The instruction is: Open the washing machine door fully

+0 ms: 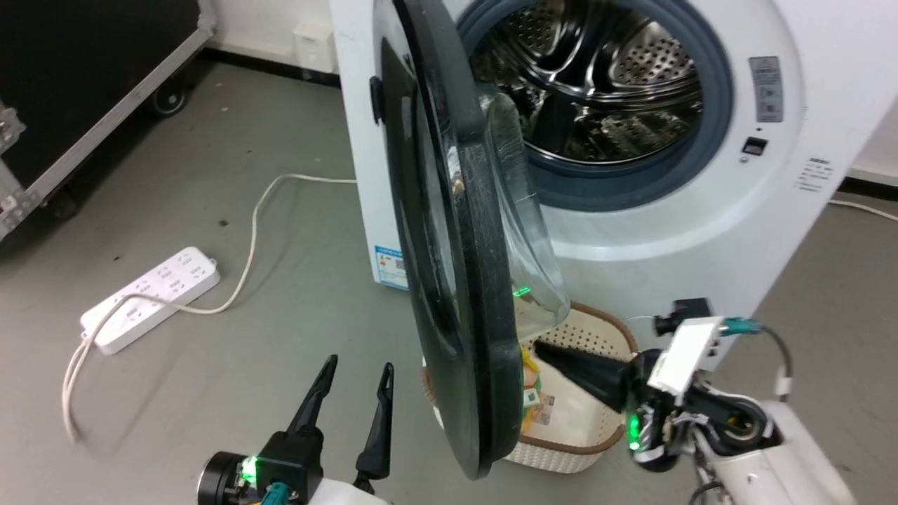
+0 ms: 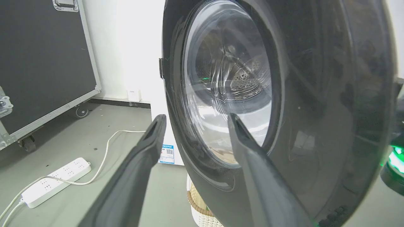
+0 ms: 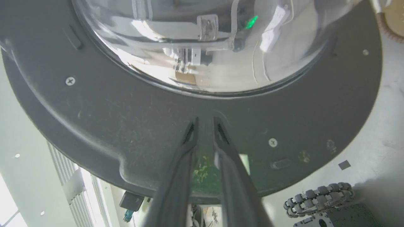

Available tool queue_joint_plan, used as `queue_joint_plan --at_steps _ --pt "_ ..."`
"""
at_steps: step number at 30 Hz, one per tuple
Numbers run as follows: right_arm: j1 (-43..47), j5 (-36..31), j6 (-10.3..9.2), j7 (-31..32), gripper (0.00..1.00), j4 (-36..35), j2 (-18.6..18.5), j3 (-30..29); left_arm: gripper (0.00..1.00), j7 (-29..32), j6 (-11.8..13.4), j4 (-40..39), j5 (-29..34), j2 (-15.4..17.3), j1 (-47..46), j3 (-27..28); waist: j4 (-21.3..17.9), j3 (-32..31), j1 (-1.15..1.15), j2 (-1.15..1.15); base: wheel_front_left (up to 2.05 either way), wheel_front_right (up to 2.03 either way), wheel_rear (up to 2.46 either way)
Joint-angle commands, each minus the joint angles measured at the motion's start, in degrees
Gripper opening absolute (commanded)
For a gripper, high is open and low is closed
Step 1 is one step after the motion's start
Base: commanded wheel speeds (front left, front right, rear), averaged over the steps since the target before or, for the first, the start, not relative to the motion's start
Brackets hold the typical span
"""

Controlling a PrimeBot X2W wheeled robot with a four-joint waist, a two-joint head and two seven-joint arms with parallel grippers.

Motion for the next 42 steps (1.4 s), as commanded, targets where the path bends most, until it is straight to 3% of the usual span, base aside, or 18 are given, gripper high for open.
queue_joint_plan --at_steps 1,4,7,14,19,22,29,34,42 --pt "0.41 -0.69 0.07 -0.91 1.00 -0.39 -0.95 -0.47 1.00 -0.30 0.20 0.22 -0.12 0.10 0.81 0.29 -0.75 -0.57 0.00 0.00 0.00 0.00 0.00" --pt "1.59 -4.49 0.07 -4.21 1.00 -4.78 -3.87 -0.43 1.00 -0.30 0.14 0.24 -0.82 0.10 1.00 0.95 -2.18 -1.52 0.00 0.00 0.00 0.00 0.00" --pt "3.90 -9.66 0.07 -11.75 1.00 -11.75 -6.87 -1.86 1.00 -0.30 0.20 0.09 -1.29 0.10 0.99 1.84 -3.70 -2.11 0.00 0.00 0.00 0.00 0.00" --pt "12.89 -32.36 0.07 -37.68 1.00 -30.86 -17.07 0.72 1.00 -0.30 -0.77 0.27 -1.31 0.10 1.10 3.58 -6.47 -3.45 0.00 0.00 0.00 0.00 0.00" --pt "20.48 -49.25 0.07 -54.27 1.00 -33.76 -21.08 0.99 1.00 -0.30 -1.20 -0.20 -2.16 0.10 2.11 5.07 -8.24 -4.31 0.00 0.00 0.00 0.00 0.00" --pt "24.83 -58.73 0.07 -58.73 1.00 -33.08 -18.24 -2.18 1.00 -0.30 -1.59 -0.56 -2.58 0.10 2.95 5.85 -9.01 -4.64 0.00 0.00 0.00 0.00 0.00" --pt "33.31 -74.57 0.07 -60.57 1.00 -33.47 -6.37 -9.42 1.00 -0.30 -3.43 -0.14 -3.09 0.10 4.65 6.42 -10.06 -4.85 0.00 0.00 0.00 0.00 0.00" --pt "36.13 -79.06 0.07 -60.68 1.00 -34.55 -1.51 -11.43 1.00 -0.30 -4.20 0.14 -2.95 0.10 5.00 7.11 -10.29 -4.75 0.00 0.00 0.00 0.00 0.00" --pt "37.70 -81.57 0.07 -60.70 1.00 -35.73 0.40 -11.23 1.00 -0.30 -3.96 2.82 -2.78 0.10 5.04 7.39 -9.83 -4.68 0.00 0.00 0.00 0.00 0.00"
